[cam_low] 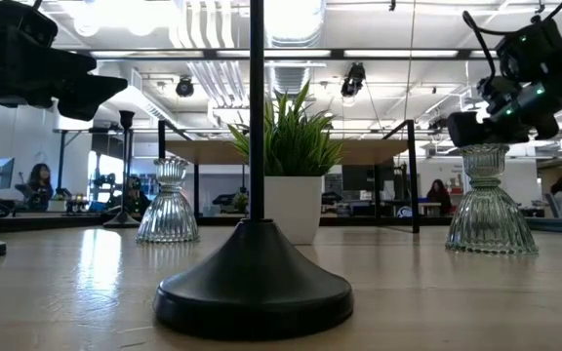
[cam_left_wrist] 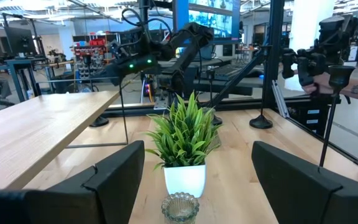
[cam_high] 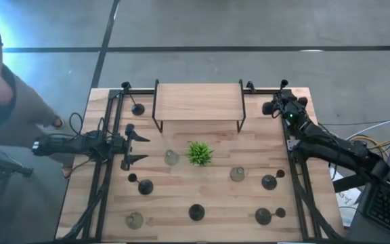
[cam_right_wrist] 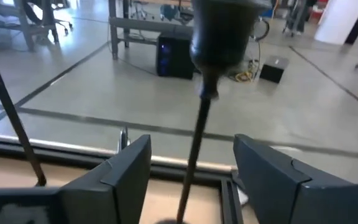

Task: Pick & Place candle stick holders
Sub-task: Put the black candlestick holder on the shelf

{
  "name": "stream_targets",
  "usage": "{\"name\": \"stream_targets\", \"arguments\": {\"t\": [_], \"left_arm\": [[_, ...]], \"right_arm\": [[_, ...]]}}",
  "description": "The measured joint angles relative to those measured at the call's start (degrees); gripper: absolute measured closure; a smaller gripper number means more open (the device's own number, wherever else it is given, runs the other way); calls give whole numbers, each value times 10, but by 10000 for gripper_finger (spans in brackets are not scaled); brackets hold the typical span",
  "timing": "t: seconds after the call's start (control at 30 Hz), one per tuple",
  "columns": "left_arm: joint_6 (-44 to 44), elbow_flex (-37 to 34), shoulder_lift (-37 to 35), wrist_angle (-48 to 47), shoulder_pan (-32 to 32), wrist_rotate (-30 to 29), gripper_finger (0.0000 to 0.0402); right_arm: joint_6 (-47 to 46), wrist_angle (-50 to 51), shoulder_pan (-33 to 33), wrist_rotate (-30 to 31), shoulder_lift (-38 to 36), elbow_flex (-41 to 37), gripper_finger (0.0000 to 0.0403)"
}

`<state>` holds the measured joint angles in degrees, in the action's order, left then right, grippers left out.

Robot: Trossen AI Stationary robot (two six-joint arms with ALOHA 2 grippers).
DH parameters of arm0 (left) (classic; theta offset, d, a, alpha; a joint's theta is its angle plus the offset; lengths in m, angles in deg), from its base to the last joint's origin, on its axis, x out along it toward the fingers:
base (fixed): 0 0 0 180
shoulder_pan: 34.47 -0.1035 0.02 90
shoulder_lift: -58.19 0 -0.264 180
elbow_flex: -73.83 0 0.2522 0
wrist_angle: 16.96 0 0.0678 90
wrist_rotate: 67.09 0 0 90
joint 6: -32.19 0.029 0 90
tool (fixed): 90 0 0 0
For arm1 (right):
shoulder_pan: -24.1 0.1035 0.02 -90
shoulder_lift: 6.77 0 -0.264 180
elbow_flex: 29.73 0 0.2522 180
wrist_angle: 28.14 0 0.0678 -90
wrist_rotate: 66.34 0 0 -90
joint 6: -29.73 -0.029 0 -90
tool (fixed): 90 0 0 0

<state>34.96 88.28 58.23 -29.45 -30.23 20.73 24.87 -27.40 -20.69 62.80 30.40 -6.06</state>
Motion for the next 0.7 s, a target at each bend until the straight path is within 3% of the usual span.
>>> {"name": "stream_targets", "arguments": {"t": [0.2,0.43,0.57,0.7], "left_arm": [[0,0,0,0,0,0,101],[0,0,0,0,0,0,101],[0,0,0,0,0,0,101],[0,0,0,0,0,0,101]], "right_arm": [[22,-73,-24,-3,71,0,181],[22,-134,-44,-4,145,0,215],[16,-135,-44,-4,159,0,260],[19,-136,-44,-7,157,0,336]]}}
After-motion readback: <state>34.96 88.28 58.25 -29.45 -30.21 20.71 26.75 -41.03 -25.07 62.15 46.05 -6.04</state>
